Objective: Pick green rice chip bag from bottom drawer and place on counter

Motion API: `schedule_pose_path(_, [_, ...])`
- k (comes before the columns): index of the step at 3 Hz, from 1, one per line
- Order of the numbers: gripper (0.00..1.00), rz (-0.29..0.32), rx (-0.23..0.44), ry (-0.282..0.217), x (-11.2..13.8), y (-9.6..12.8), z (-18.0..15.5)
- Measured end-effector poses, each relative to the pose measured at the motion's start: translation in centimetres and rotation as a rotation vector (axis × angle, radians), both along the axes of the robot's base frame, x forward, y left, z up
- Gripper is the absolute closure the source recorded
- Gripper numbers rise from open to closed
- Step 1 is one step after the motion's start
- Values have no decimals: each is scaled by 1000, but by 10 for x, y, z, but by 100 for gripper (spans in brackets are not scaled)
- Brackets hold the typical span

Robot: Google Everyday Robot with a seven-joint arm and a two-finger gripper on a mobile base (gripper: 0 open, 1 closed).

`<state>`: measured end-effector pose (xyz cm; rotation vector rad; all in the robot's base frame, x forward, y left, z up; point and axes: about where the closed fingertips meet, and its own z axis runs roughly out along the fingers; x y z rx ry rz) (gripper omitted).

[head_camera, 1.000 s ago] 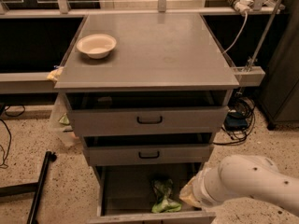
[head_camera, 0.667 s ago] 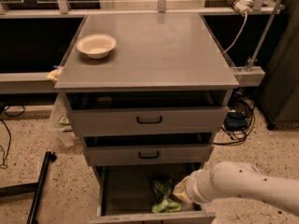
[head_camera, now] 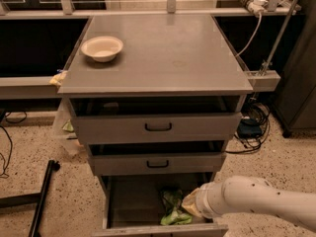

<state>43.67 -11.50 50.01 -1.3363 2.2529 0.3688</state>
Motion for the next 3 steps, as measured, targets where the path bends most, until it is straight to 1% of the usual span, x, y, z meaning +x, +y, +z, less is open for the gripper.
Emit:
schedule_pose_path(1, [100, -14, 30, -24, 8, 2, -27])
schedule_pose_path(2, [100, -48, 97, -99, 45, 13, -78])
schedule_pose_path(3, [100, -50, 161, -126, 75, 31, -127])
